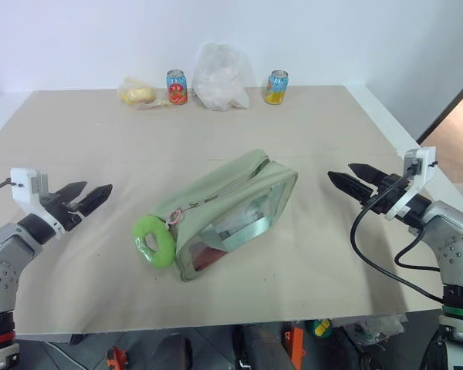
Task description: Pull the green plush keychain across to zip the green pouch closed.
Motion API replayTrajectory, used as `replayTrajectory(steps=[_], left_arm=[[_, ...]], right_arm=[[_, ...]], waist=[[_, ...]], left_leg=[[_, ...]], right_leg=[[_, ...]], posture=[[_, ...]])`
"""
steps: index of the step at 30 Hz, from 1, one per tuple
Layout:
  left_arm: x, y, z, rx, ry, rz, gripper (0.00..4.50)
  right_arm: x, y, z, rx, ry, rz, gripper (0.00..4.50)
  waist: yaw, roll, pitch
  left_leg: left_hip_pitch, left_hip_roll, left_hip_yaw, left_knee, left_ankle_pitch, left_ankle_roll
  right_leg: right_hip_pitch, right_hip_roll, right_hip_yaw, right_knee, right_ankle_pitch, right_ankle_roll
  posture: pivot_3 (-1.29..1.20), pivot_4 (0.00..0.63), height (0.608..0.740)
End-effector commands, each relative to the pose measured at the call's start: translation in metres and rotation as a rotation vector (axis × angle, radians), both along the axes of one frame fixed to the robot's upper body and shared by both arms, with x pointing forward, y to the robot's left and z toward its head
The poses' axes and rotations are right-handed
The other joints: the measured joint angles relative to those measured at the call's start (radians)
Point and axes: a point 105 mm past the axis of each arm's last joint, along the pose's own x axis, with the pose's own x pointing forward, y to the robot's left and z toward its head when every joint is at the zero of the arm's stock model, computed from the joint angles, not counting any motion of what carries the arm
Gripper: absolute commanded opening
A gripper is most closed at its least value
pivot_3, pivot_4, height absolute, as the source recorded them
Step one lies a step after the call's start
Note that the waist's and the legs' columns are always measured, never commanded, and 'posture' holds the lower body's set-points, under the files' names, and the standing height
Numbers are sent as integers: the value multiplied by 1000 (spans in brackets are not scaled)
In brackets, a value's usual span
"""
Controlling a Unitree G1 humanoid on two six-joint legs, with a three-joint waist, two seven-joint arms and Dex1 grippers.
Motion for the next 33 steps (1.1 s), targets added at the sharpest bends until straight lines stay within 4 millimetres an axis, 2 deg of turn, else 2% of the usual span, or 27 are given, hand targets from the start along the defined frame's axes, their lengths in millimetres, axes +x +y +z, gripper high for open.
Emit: replayTrajectory(steps=[1, 3, 4, 8, 12, 15, 17, 20, 24, 29, 33], left_arm=[[-22, 1, 14, 112, -6, -123, 4317], [-42, 0, 6, 195, 54, -244, 4317], [-44, 1, 6, 197, 57, -258, 4317], [-41, -4, 10, 158, 31, -265, 4317], [-46, -12, 5, 156, 49, -310, 4317], [-51, -13, 6, 154, 60, -350, 4317], [-53, -16, 13, 146, 42, -380, 4317], [-49, -24, 43, 102, -43, -427, 4317], [-56, -51, 94, 91, -239, -586, 4317], [-66, -79, 108, 139, -290, -734, 4317], [-72, -94, 113, 153, -322, -807, 4317]], right_arm=[[-24, 10, 21, -150, -29, 188, 4407], [-40, 14, 18, -294, 27, 309, 4407], [-43, 15, 17, -319, 40, 334, 4407], [-43, 22, 11, -322, 54, 371, 4407], [-45, 23, 5, -327, 72, 379, 4407], [-44, 20, 14, -349, 38, 369, 4407], [-39, 20, 25, -381, -9, 348, 4407], [-35, 31, 56, -386, -106, 378, 4407], [-37, 61, 80, -493, -203, 540, 4407], [-42, 99, 82, -608, -237, 780, 4407], [-35, 116, 77, -673, -237, 879, 4407]], waist=[[0, 0, 0], [-3, 1, 1], [-3, 1, 1], [1, -3, 0], [1, -2, 0], [0, -2, 0], [-1, -2, 1], [0, -2, 2], [0, -2, 2], [-5, -2, 2], [-3, -2, 2]], left_leg=[[0, 0, 0, 0, 0, 0], [-3, 0, 3, -3, 0, 0], [-3, 0, 6, -6, 0, 0], [-2, 0, 7, -6, -1, 1], [-2, 0, 7, -6, -1, 0], [-2, 0, 7, -6, -1, 0], [-2, 0, 8, -6, -1, 0], [-2, -1, 9, -5, -1, 0], [-3, 0, 9, -4, 0, -1], [-2, -1, 9, -5, -1, -1], [-4, 0, 9, -5, -1, -2]], right_leg=[[0, 0, 0, 0, 0, 0], [-6, 0, 1, 0, 0, 0], [-8, -1, 2, 1, -1, 0], [-7, -2, 1, 1, -5, -1], [-8, -2, 2, 2, -5, -1], [-9, -2, 3, 2, -5, 0], [-9, -2, 3, 2, -5, 0], [-10, -2, 4, 2, -3, 2], [-10, -1, 3, 2, -2, 2], [-10, 1, 6, 2, -2, 0], [-12, 1, 9, 2, -1, -4]], posture=[[0, 150, 740], [0, 150, 740], [0, 150, 740], [0, 150, 740], [0, 150, 740], [0, 150, 740], [0, 150, 740], [0, 150, 740], [0, 150, 740], [0, 150, 740], [0, 150, 740]])
